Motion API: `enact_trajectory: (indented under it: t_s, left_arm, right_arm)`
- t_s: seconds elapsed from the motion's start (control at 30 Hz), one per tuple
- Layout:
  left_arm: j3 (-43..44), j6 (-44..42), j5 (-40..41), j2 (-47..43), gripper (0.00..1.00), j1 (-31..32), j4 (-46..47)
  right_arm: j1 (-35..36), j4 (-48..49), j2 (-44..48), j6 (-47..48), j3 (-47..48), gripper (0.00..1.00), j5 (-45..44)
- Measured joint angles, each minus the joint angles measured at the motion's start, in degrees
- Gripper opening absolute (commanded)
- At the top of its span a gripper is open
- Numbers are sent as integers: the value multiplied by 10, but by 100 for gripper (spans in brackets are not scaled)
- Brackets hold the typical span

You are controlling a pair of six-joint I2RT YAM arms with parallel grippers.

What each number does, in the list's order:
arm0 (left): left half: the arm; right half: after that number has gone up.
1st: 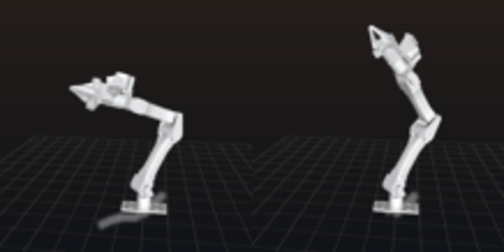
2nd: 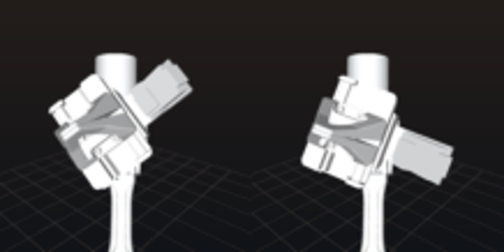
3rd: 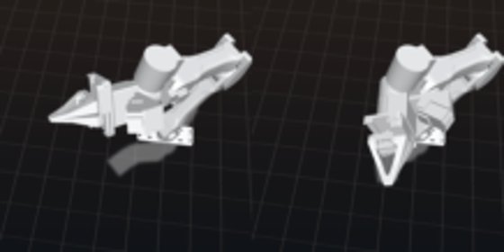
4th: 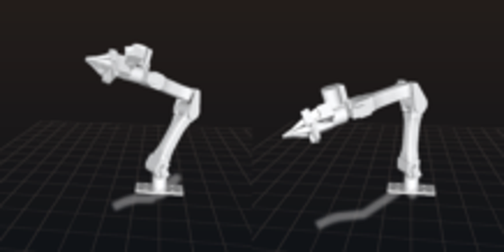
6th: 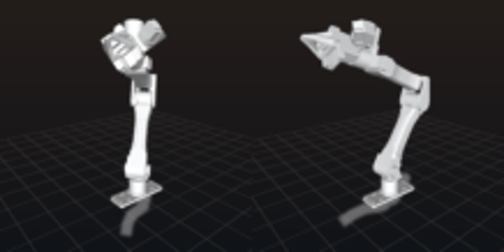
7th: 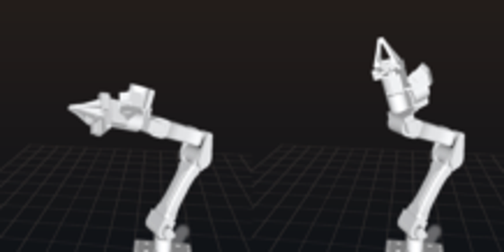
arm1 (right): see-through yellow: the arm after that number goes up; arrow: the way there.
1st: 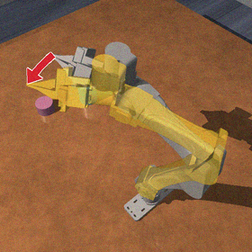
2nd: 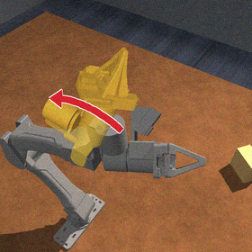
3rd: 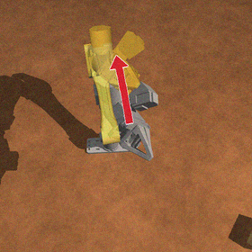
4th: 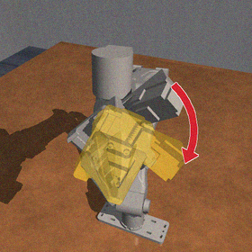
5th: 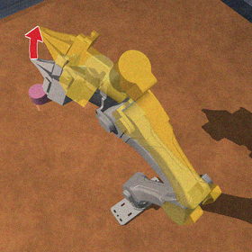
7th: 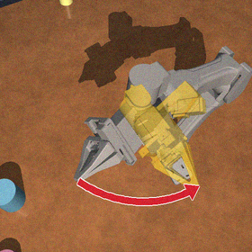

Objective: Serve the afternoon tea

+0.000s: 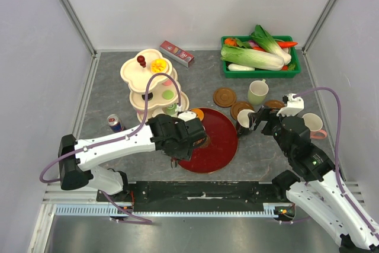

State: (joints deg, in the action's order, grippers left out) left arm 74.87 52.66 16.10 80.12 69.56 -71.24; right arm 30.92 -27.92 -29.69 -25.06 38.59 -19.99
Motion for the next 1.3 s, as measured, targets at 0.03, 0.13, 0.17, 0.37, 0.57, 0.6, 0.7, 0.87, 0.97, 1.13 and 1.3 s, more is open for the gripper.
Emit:
enact_trajectory:
  t_s: [0.03, 0.13, 0.17, 0.37, 0.57, 0.6, 0.7, 0.87, 0.97, 1.13, 1.3]
  left_arm:
    - [-4, 2, -2, 0, 59, 0, -1]
    - [-12, 4, -4, 0, 59, 0, 2]
    - [-13, 4, -6, 0, 59, 0, 5]
    - [-16, 4, -15, 7, 60, 0, 31]
    - [-16, 4, -14, 35, 61, 0, 42]
    - [-16, 4, -13, 39, 61, 0, 42]
    - [-16, 3, -12, 52, 61, -2, 46]
    - [-13, 2, -12, 66, 61, -7, 59]
    - [-10, -2, -12, 71, 61, -11, 65]
    - [5, -9, -12, 80, 60, -16, 68]
    - [18, -18, -11, 94, 59, -18, 72]
  right_arm:
    - [0, 0, 0, 0, 0, 98, 0]
    - [0, 0, 0, 0, 0, 98, 0]
    - [0, 0, 0, 0, -1, 98, 0]
    - [0, 0, 0, 0, -3, 98, 0]
    - [0, 0, 0, 0, -3, 98, 0]
    - [0, 0, 0, 0, -3, 98, 0]
    - [0, 0, 0, 0, -3, 98, 0]
    - [0, 0, 0, 0, -3, 98, 0]
    - [0, 0, 0, 0, -3, 98, 0]
    - [0, 0, 0, 0, -3, 98, 0]
    - [0, 0, 0, 0, -3, 98, 0]
